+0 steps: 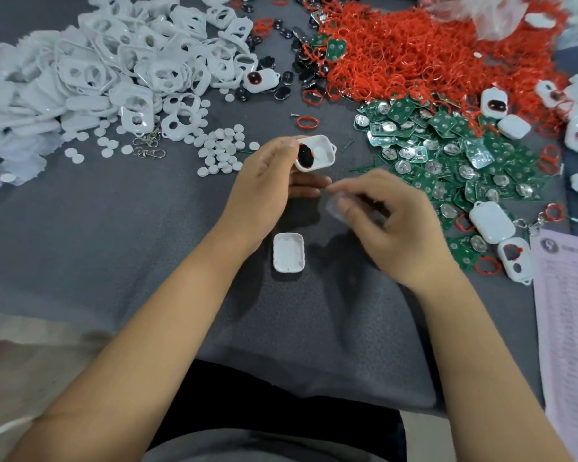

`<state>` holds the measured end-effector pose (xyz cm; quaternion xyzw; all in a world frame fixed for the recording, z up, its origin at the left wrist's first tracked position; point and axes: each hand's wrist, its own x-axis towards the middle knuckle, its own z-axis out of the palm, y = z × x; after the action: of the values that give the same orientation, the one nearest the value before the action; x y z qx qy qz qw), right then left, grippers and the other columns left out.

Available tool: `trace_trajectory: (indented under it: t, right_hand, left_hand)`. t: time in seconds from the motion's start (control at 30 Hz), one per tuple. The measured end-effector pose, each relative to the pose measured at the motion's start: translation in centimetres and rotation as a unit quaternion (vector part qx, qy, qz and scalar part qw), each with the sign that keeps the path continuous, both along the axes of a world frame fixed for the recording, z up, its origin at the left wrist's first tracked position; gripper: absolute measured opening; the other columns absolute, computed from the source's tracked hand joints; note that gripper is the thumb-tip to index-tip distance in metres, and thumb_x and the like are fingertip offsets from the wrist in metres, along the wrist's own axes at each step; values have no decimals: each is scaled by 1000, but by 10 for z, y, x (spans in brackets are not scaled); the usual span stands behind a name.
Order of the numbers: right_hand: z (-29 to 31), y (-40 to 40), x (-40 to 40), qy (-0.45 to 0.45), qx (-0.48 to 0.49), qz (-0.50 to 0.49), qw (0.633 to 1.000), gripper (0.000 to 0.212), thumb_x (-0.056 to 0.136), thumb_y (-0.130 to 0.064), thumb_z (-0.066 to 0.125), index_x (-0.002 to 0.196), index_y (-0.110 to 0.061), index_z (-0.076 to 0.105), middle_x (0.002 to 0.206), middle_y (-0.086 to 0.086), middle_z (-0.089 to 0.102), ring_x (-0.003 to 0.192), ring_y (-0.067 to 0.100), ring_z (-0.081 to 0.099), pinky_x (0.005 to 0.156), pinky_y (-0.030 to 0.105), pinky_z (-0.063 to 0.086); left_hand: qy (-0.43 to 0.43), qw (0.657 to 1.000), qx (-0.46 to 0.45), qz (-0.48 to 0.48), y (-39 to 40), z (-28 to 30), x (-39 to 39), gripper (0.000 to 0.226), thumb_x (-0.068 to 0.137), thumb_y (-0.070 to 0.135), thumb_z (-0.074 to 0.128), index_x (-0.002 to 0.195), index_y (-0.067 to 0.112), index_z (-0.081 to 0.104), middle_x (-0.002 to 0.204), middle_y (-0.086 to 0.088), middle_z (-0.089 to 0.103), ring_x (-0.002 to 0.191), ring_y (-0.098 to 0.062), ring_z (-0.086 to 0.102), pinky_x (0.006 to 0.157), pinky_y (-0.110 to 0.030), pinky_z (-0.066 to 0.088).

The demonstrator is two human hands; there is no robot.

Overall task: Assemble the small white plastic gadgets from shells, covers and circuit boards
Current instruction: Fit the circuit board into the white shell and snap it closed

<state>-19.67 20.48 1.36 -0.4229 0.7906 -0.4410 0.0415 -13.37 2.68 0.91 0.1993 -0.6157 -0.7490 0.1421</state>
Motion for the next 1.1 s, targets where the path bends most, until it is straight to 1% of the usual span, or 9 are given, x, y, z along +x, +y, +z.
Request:
trace_trajectory:
  t: [0.1, 0.2, 0.4, 0.5, 0.63, 0.87, 0.93, 1.03, 1.1]
  right_hand:
    - [1, 0, -5, -56, -97, -104, 988, 15, 100, -11, 65, 103, -23, 73, 94, -10, 74, 84, 1, 65, 75, 19, 48]
    - [-1, -1, -8, -101, -155, -146, 972, 9, 100, -17, 67, 100, -25, 72, 82, -8, 68, 70, 8, 54, 65, 24, 43]
    - [2, -1, -7, -141, -186, -143, 962, 10, 101, -18, 67, 96, -26, 72, 67, -14, 59, 58, 1, 45, 56, 15, 36]
    - [2, -2, -5, -187, -198, -129, 953, 6, 101, -17, 66, 100, -17, 72, 69, -6, 69, 58, 2, 55, 57, 16, 41]
    - [3, -3, -4, -227, -207, -120, 944, 7, 103, -20, 63, 101, -19, 69, 72, 3, 75, 50, 12, 52, 50, 20, 41]
    - [0, -1, -8, -283, -231, -130, 922, 9, 98, -31, 68, 93, -31, 76, 52, -6, 51, 47, 10, 39, 48, 23, 30]
    - [-1, -1, -8, -293, -233, -125, 919, 10, 99, -30, 67, 94, -31, 76, 55, -5, 55, 47, 10, 42, 46, 21, 31]
    - [1, -3, -7, -316, -238, -122, 910, 8, 102, -25, 63, 100, -25, 71, 83, 0, 75, 58, 13, 61, 43, 21, 39]
    - [2, -4, -6, -325, -251, -142, 900, 7, 102, -25, 64, 100, -20, 68, 91, 4, 77, 67, 18, 68, 44, 23, 46]
  left_hand:
    - [0, 999, -23, -22, 2, 2, 2, 34, 112, 13, 32, 116, 13, 66, 117, -23, 72, 83, -25, 77, 70, -28, 60]
    - [-3, 999, -34, -37, 3, 3, 4, 35, 113, 14, 32, 117, 16, 66, 119, -22, 72, 81, -25, 77, 69, -28, 60]
    - [-2, 999, -34, -41, 3, 4, 4, 35, 113, 12, 32, 117, 14, 66, 120, -25, 71, 80, -23, 76, 67, -27, 59]
    - [0, 998, -41, -42, 3, 3, 4, 35, 112, 13, 33, 114, 18, 67, 118, -22, 72, 82, -24, 77, 68, -27, 59]
    - [4, 998, -41, -43, 2, 2, 4, 35, 112, 14, 33, 114, 19, 68, 116, -18, 73, 83, -25, 77, 68, -26, 59]
    - [13, 998, -34, -46, 3, 3, 5, 35, 112, 14, 34, 110, 22, 69, 109, -10, 75, 80, -23, 77, 66, -24, 58]
    - [18, 998, -34, -48, 3, 2, 5, 35, 112, 15, 36, 110, 23, 70, 107, -9, 76, 80, -24, 77, 65, -24, 57]
    - [21, 997, -38, -56, 4, 1, 6, 34, 110, 20, 38, 111, 24, 71, 105, -6, 77, 81, -23, 77, 65, -23, 56]
    - [20, 997, -41, -60, 4, 1, 6, 33, 108, 24, 39, 112, 26, 72, 104, -2, 78, 82, -23, 77, 66, -24, 57]
